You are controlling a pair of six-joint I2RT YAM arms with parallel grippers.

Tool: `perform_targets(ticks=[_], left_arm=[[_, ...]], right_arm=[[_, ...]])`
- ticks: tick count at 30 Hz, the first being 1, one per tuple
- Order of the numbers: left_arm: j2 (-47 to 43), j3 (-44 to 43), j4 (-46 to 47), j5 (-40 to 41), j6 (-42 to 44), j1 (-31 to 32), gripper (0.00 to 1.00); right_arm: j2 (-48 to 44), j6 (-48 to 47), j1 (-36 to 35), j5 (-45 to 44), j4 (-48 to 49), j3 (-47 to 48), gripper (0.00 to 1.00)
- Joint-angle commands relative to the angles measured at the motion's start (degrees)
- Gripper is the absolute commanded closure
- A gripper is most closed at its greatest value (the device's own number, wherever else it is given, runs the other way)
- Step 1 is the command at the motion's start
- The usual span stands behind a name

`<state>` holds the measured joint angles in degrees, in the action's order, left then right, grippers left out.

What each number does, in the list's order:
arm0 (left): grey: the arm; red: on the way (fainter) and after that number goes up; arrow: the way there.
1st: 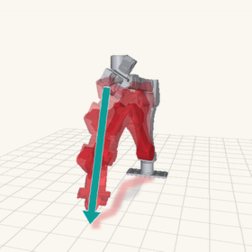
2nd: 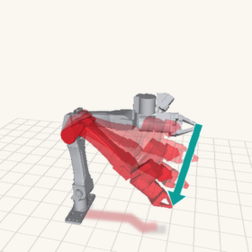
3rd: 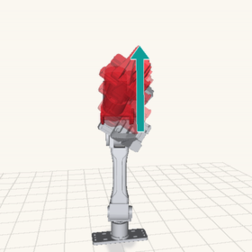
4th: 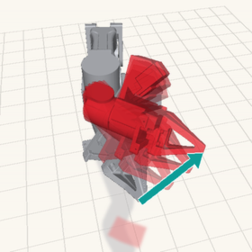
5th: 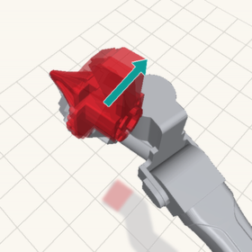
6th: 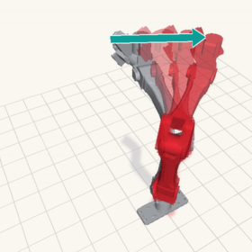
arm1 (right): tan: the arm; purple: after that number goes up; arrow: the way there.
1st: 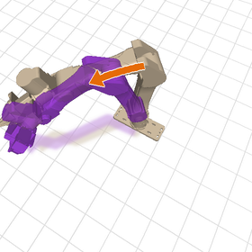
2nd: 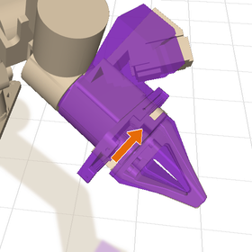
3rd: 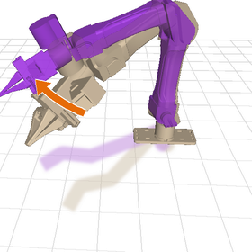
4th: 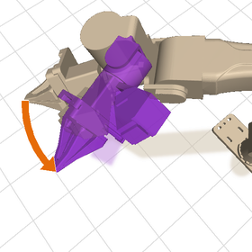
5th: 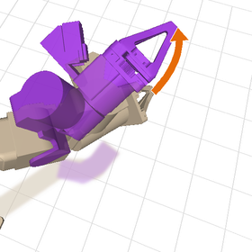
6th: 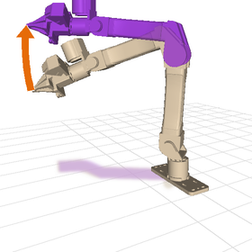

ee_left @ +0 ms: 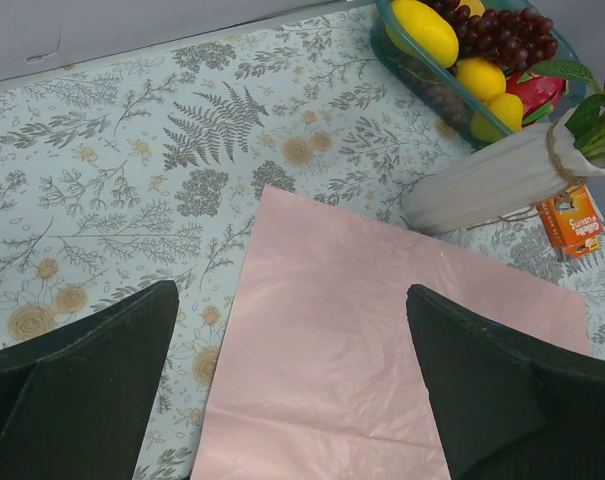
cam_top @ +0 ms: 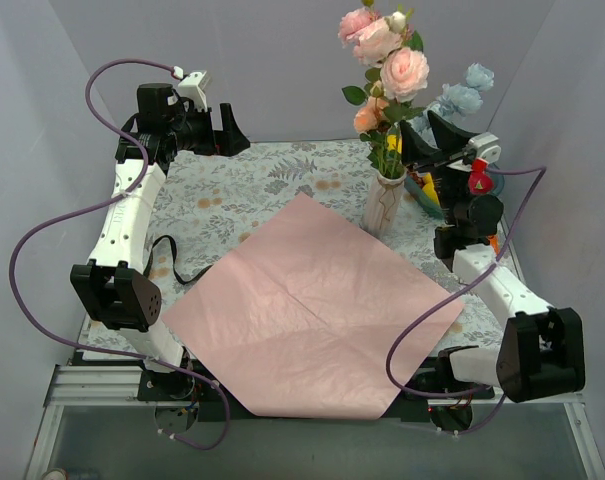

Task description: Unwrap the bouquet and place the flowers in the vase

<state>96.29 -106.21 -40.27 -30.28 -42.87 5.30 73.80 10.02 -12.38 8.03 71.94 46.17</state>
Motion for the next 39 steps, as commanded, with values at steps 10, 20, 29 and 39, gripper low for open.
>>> perform_targets(ticks=[10,20,29,39], left_arm=[[-2.4,-1.4,-0.9,-1.8,-0.2,-0.4,0.02],[-2.6,-1.1,-1.7,-2.1,0.0,-0.4,0.02],[-6.5,8.9,1.2,-0.2,0.1,-0.4,0.02],[-8.0,13.0,2.0,0.2,0.2,-0.4,0.02]], right_arm=[[-9.7,-5.5,-1.0,-3.1,-10.9,3.0,0.32],[-18.3,-6.3,-1.4,0.3,-29.9,5.9,0.3],[-26.2,-0.3,-3.6,-0.3,-61.7,3.3,0.13],[-35.9,-1.9,-3.7,-6.9,-81.2,3.1,0.04]])
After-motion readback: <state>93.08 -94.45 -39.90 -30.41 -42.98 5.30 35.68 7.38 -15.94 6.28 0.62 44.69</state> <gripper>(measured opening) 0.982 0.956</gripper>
